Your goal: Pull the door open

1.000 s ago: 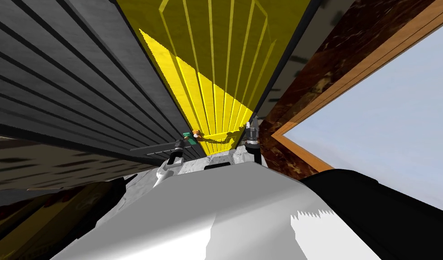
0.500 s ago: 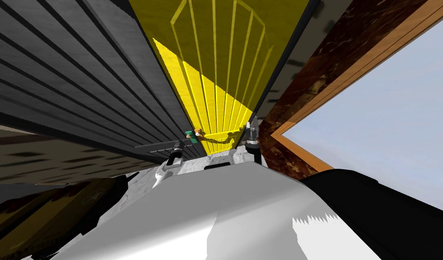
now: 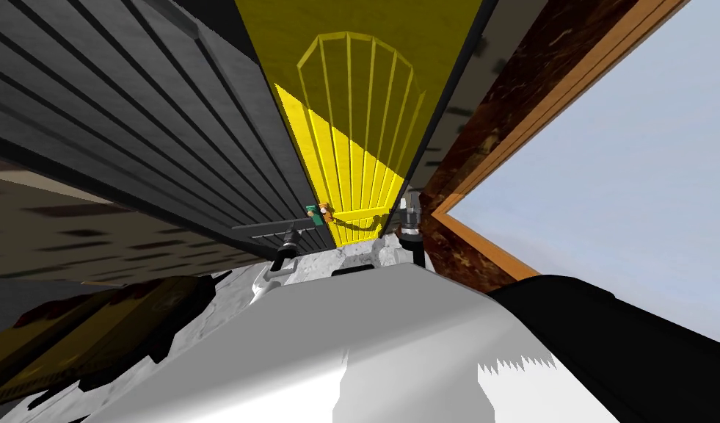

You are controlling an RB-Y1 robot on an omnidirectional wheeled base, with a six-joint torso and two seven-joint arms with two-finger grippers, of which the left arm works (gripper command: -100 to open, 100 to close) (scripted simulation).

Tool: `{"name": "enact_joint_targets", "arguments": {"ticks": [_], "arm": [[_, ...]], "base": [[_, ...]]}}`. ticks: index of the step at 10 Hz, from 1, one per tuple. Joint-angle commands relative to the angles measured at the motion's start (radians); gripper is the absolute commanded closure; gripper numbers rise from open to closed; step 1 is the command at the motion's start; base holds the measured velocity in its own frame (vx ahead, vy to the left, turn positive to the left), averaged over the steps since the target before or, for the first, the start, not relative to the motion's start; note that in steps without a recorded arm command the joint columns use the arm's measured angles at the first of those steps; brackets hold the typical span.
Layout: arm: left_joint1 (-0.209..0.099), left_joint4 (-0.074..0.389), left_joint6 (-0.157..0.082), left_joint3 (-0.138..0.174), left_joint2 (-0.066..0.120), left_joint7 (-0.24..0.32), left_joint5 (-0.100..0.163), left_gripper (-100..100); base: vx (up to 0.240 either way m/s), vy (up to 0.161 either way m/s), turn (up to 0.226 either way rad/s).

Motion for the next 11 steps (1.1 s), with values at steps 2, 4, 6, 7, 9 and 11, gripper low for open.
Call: {"name": "enact_joint_targets", "arguments": {"ticks": [2,4,6,7,9,11], "arm": [[-0.003,-0.027,-0.001,-0.028,-0.012,0.006,-0.004,-100],[0.012,0.005,-0.010,0.003,0.007,0.004,0.002,-100],[0.025,0.029,-0.011,0.036,0.020,-0.003,0.006,-100],[0.025,0.031,-0.011,0.039,0.021,-0.003,0.006,-100],[0.021,0.046,-0.014,0.054,0.021,-0.010,0.007,-100],[0.007,0.047,-0.017,0.046,0.011,-0.014,0.005,-100]], "base": [[-0.137,-0.131,-0.088],[-0.029,-0.001,0.093],[0.025,0.097,0.153],[0.066,0.094,0.044],[0.159,0.056,0.026],[0.183,0.023,-0.076]]}}
